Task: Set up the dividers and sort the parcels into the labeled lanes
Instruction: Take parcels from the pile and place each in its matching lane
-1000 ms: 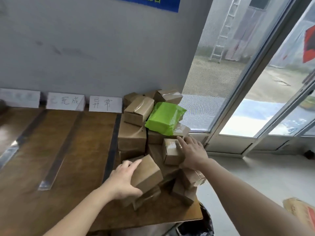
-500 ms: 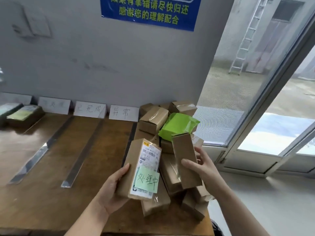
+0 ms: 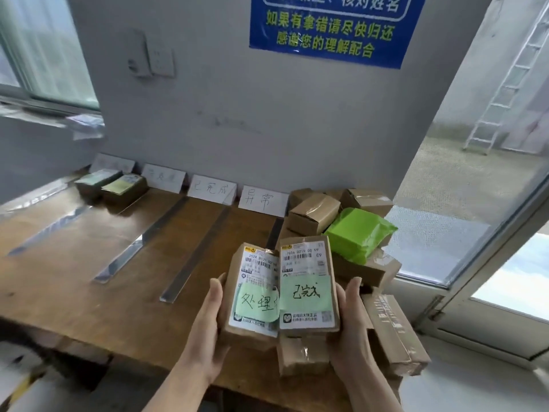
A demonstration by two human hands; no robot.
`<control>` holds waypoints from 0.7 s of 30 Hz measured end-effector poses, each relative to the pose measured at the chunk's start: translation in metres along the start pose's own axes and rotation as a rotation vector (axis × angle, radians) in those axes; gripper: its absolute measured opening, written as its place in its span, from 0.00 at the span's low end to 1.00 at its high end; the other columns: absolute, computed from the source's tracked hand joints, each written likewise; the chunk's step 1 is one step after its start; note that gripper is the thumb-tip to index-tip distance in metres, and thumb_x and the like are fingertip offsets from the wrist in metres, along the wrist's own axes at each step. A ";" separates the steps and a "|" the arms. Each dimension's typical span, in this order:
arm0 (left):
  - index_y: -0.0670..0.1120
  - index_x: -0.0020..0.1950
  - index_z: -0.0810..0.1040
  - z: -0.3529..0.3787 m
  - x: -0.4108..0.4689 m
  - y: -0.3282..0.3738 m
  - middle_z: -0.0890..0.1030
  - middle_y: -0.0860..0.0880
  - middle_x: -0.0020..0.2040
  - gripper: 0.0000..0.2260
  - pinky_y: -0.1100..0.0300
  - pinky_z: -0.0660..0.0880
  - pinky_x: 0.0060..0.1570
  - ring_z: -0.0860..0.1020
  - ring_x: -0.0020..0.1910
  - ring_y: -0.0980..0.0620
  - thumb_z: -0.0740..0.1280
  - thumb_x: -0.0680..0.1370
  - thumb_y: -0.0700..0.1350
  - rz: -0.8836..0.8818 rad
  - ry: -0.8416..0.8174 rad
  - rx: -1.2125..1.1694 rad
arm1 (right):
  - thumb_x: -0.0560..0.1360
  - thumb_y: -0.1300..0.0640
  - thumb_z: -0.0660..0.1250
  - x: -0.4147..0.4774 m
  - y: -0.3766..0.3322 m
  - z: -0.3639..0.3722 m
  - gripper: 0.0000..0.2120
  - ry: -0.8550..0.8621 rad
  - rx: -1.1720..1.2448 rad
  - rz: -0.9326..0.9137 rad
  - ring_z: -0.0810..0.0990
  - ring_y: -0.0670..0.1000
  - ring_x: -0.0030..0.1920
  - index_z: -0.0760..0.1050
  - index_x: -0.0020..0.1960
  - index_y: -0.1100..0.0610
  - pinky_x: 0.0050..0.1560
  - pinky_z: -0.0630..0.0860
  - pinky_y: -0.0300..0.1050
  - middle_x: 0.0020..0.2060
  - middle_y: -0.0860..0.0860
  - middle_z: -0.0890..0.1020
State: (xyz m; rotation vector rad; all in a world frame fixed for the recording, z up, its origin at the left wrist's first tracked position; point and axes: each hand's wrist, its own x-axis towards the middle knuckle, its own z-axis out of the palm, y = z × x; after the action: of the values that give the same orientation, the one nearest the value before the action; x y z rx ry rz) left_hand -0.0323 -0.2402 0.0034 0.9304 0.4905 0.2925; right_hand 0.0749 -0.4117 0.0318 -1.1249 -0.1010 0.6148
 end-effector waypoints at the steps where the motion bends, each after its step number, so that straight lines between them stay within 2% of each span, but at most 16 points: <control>1: 0.55 0.71 0.70 -0.004 -0.003 0.003 0.82 0.41 0.60 0.41 0.42 0.77 0.56 0.81 0.58 0.38 0.74 0.62 0.69 -0.005 -0.014 0.042 | 0.57 0.26 0.73 0.000 0.000 0.005 0.44 -0.045 0.007 0.008 0.84 0.63 0.54 0.79 0.61 0.57 0.45 0.83 0.54 0.55 0.62 0.83; 3: 0.54 0.72 0.66 -0.015 -0.008 0.011 0.82 0.39 0.59 0.53 0.42 0.79 0.51 0.82 0.55 0.36 0.84 0.50 0.59 -0.011 -0.035 0.039 | 0.51 0.32 0.80 0.002 0.001 0.014 0.51 -0.116 -0.018 0.044 0.83 0.62 0.55 0.73 0.66 0.58 0.45 0.83 0.54 0.56 0.62 0.83; 4: 0.54 0.71 0.66 -0.022 -0.010 0.015 0.82 0.38 0.58 0.54 0.44 0.80 0.47 0.82 0.54 0.35 0.85 0.48 0.53 -0.005 -0.030 0.022 | 0.50 0.38 0.83 0.004 0.003 0.018 0.52 -0.137 -0.037 0.063 0.83 0.62 0.54 0.71 0.67 0.59 0.44 0.83 0.54 0.56 0.62 0.83; 6: 0.54 0.71 0.68 -0.033 -0.017 0.025 0.82 0.37 0.57 0.50 0.47 0.81 0.42 0.83 0.51 0.36 0.83 0.50 0.47 0.006 0.000 0.001 | 0.52 0.49 0.80 0.006 0.007 0.028 0.47 -0.171 -0.058 0.083 0.84 0.62 0.50 0.68 0.67 0.59 0.40 0.82 0.52 0.54 0.62 0.84; 8: 0.53 0.69 0.70 -0.048 -0.022 0.036 0.83 0.37 0.56 0.42 0.49 0.82 0.39 0.83 0.50 0.36 0.79 0.57 0.44 0.045 0.045 -0.030 | 0.56 0.54 0.74 0.007 0.014 0.044 0.39 -0.182 -0.046 0.082 0.85 0.60 0.47 0.69 0.66 0.60 0.35 0.81 0.51 0.51 0.61 0.85; 10: 0.52 0.69 0.72 -0.064 -0.028 0.047 0.83 0.38 0.55 0.34 0.50 0.82 0.39 0.83 0.51 0.36 0.75 0.63 0.43 0.087 0.082 -0.035 | 0.60 0.57 0.68 0.009 0.024 0.064 0.32 -0.174 -0.057 0.081 0.84 0.60 0.46 0.70 0.64 0.59 0.37 0.81 0.52 0.49 0.60 0.85; 12: 0.50 0.66 0.74 -0.083 -0.033 0.060 0.84 0.38 0.53 0.31 0.50 0.82 0.38 0.84 0.49 0.37 0.76 0.64 0.40 0.122 0.144 -0.037 | 0.62 0.57 0.67 0.010 0.036 0.087 0.29 -0.155 -0.090 0.072 0.84 0.60 0.46 0.71 0.63 0.59 0.40 0.80 0.52 0.49 0.60 0.85; 14: 0.49 0.64 0.74 -0.106 -0.038 0.073 0.85 0.39 0.51 0.27 0.48 0.82 0.40 0.84 0.48 0.38 0.75 0.66 0.41 0.145 0.213 -0.067 | 0.65 0.57 0.70 0.010 0.047 0.113 0.26 -0.135 -0.109 0.051 0.84 0.61 0.48 0.72 0.62 0.59 0.38 0.79 0.51 0.50 0.61 0.85; 16: 0.48 0.63 0.74 -0.131 -0.043 0.087 0.85 0.40 0.50 0.25 0.47 0.82 0.44 0.84 0.48 0.39 0.73 0.67 0.42 0.154 0.242 -0.086 | 0.71 0.59 0.67 0.010 0.059 0.139 0.19 -0.135 -0.112 0.049 0.83 0.61 0.51 0.75 0.62 0.58 0.36 0.79 0.49 0.52 0.61 0.85; 18: 0.47 0.63 0.73 -0.155 -0.049 0.103 0.85 0.39 0.51 0.25 0.49 0.83 0.41 0.84 0.47 0.40 0.73 0.67 0.42 0.162 0.246 -0.113 | 0.76 0.61 0.63 0.010 0.072 0.166 0.15 -0.121 -0.128 0.061 0.82 0.61 0.55 0.76 0.62 0.57 0.43 0.80 0.51 0.52 0.59 0.85; 20: 0.46 0.63 0.73 -0.179 -0.055 0.120 0.85 0.38 0.51 0.25 0.52 0.83 0.36 0.84 0.46 0.40 0.72 0.67 0.41 0.176 0.240 -0.140 | 0.77 0.63 0.62 0.010 0.086 0.194 0.18 -0.117 -0.165 0.059 0.82 0.61 0.57 0.74 0.66 0.55 0.51 0.79 0.54 0.52 0.58 0.85; 21: 0.45 0.64 0.73 -0.192 -0.056 0.129 0.84 0.38 0.51 0.25 0.52 0.83 0.36 0.84 0.46 0.40 0.72 0.68 0.41 0.180 0.240 -0.147 | 0.77 0.64 0.62 0.010 0.093 0.210 0.20 -0.122 -0.184 0.055 0.82 0.60 0.57 0.73 0.67 0.54 0.51 0.78 0.54 0.52 0.57 0.85</control>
State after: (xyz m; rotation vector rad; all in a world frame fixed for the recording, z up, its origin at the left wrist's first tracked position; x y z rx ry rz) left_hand -0.1843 -0.0594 0.0289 0.8007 0.5976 0.6012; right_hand -0.0338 -0.2095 0.0420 -1.2711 -0.2362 0.7342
